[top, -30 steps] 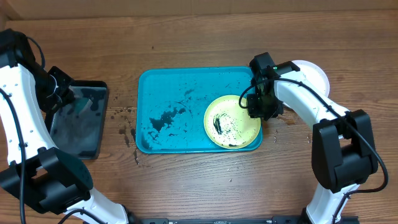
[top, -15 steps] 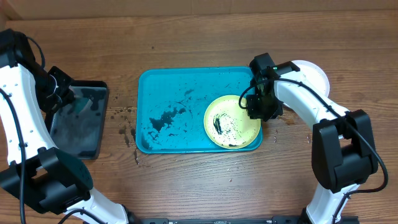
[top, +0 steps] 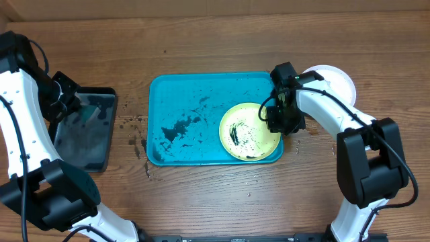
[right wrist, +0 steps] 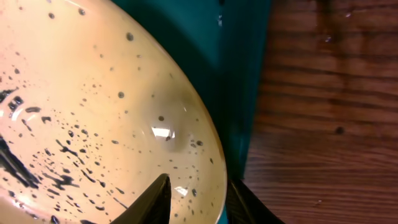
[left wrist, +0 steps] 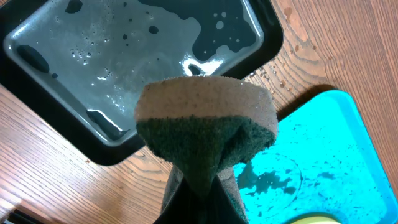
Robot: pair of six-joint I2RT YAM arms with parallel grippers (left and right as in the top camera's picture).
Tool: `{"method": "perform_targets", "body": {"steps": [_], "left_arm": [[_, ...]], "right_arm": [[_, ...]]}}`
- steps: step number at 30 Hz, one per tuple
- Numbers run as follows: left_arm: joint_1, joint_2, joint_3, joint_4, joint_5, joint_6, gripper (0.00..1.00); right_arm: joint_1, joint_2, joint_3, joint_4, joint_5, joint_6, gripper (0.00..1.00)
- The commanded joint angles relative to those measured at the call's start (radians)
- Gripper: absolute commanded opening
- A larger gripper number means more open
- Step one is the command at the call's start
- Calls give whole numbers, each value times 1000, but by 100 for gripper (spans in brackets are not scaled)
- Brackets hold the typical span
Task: Clean dirty plates on tray and stack at the side
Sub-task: 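Pull the yellow plate toward tray center and bring the sponge over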
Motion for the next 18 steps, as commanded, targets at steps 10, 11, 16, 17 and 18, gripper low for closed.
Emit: {"method": "perform_targets", "body": {"steps": [10,11,16,17,18], "left_arm": [[-8,-2,-5,-1,12,-17,4],[-8,-2,-5,-1,12,-17,4],[-8,-2,-5,-3,34,-12,4],[-8,-2,-5,-3,46,-3,4],[-8,-2,-5,-2,56,5,4]], "right_arm": [[8,-18,-3,44,-84,5,23],[11,-18,-3,53,-85,6,23],[32,11,-46,187,-84,40,17],[32,23,-50,196,-84,51,17],[32,39,-51,201,-85,58,16]]}}
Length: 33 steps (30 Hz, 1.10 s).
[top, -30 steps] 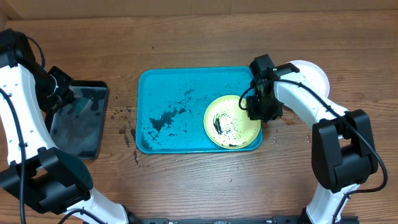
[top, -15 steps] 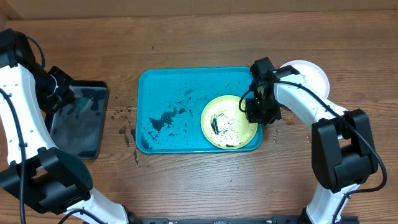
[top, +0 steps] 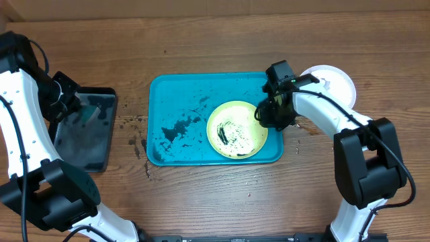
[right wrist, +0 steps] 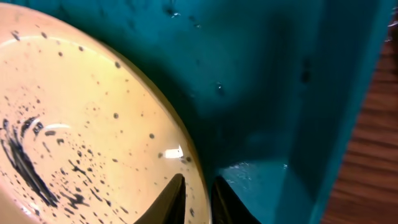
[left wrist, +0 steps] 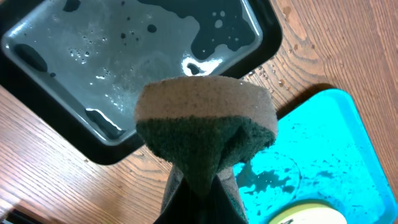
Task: Clean dirty plates on tray and stack at the side
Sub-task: 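Pull the yellow plate toward tray center and bring the sponge over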
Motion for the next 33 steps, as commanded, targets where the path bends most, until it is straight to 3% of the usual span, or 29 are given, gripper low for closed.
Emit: {"method": "perform_targets", "body": {"steps": [1,7,9,13,16,20,33], "left_arm": [[-9,-2,-5,-1,51,9,4],[-29,-2,-5,-2,69,9,4],[-48,-2,-5,-1,92,13,4],[-119,-2,-5,11,134,66,4],[-224,-2,-5,24,132,82,4],[-352,2,-5,43,121,104,4],[-639,117,-5,85,45,103,4]], "right_arm": [[8,48,-21,19,-13,40,15],[8,77,-22,55,-163,42,15],[8,77,-22,89,-271,43,4],[9,77,-22,189,-446,128,4],[29,77,-22,249,-402,256,4],[82,77,-22,216,-222,300,4],[144,77,87,52,25,300,4]]}}
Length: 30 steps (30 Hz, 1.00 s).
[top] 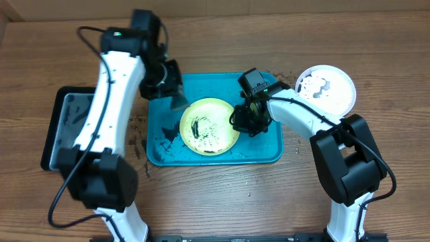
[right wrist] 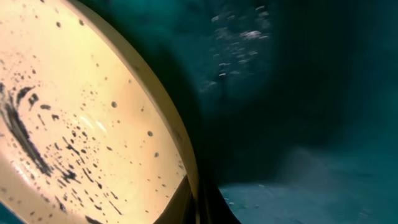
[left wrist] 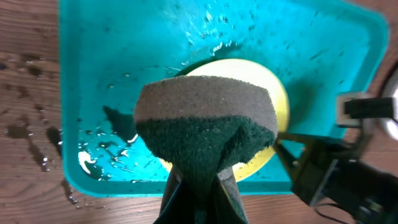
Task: Clean dirty plates on tray and stack at the side
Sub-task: 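Pull the yellow plate toward tray center and bring the sponge over, then scrub the yellow plate with the sponge while the right gripper holds it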
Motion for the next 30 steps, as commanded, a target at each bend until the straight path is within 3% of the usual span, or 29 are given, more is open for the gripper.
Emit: {"method": "perform_targets", "body": {"steps": [1,15,19,30], "left_arm": [[-40,72,-5,3,-36,15,4],[-165,272,-5,30,-25,73,4],[-204,286,-5,48,41,117,4],[-236,353,-6,71,48,97,4]], "right_arm": [[-6,4,54,-40,125,12,4],[25,4,62,-60,129,23,4],[28,4,62,-52,129,31,4],[28,4,62,-58,129,34,4]]}}
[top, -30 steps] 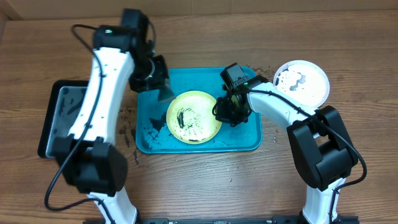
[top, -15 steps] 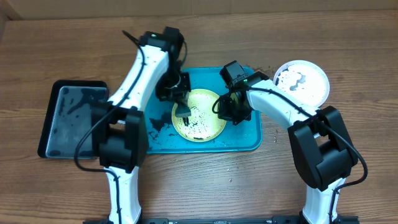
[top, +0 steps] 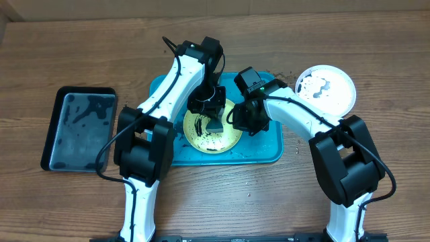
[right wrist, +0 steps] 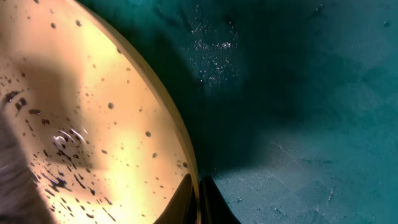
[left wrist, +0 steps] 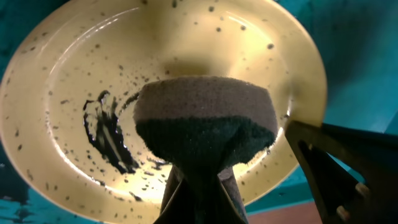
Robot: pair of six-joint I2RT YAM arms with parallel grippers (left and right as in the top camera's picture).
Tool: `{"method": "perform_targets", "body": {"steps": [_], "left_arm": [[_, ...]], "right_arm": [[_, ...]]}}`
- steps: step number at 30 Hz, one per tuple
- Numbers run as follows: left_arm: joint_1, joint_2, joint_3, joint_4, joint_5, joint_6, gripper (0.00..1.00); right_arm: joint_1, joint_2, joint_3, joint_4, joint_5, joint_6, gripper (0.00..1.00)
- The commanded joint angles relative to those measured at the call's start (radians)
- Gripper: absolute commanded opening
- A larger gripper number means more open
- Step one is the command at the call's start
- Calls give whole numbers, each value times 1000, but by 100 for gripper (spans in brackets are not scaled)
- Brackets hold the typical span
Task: Clean dirty plates on tray and stack at the side
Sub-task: 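Scrub the yellow plate with the sponge while the right gripper holds it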
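Observation:
A yellow plate (top: 205, 138) smeared with black dirt lies in the teal tray (top: 269, 151). My right gripper (right wrist: 198, 198) is shut on the plate's right rim (right wrist: 180, 134), one finger on each side of the edge. My left gripper (left wrist: 198, 202) is shut on a green sponge (left wrist: 205, 121) with a pale top, held just above the middle of the plate (left wrist: 81, 81), next to the black smear (left wrist: 109, 134). Overhead, the sponge (top: 214, 125) hangs over the plate's centre.
A white plate (top: 327, 89) speckled with dirt sits on the table at the right, beyond the tray. A black tray of water (top: 79, 128) lies at the far left. Dirt spots and water cover the teal tray's floor (right wrist: 298, 93).
My left arm has brought the sponge from above the tray's left part to just over the plate's centre. My right gripper keeps its hold on the rim; the plate has barely shifted.
At first my left gripper held the sponge over the black water tray while my right gripper straddled the plate's rim at the tray's right end. The plate then stood further left, at mid-tray, and the sponge was over the teal tray. Now the sponge hangs over the plate.

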Motion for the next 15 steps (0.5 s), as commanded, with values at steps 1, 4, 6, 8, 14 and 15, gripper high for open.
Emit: {"method": "perform_targets", "body": {"steps": [1,4,6,8,14,15], "left_arm": [[0,62,-5,6,28,14,4],[-6,102,-5,9,29,15,4],[-8,127,-5,13,-4,14,4],[-7,154,-5,17,-67,10,4],[-4,204,-5,-2,-516,-132,4],[-2,204,-5,-12,-582,-156,4]], "right_arm": [[5,4,23,0,19,7,4],[5,4,23,5,19,7,4],[5,4,23,6,19,7,4],[5,4,23,5,19,7,4],[5,4,23,5,19,6,4],[5,4,23,5,19,6,4]]}}
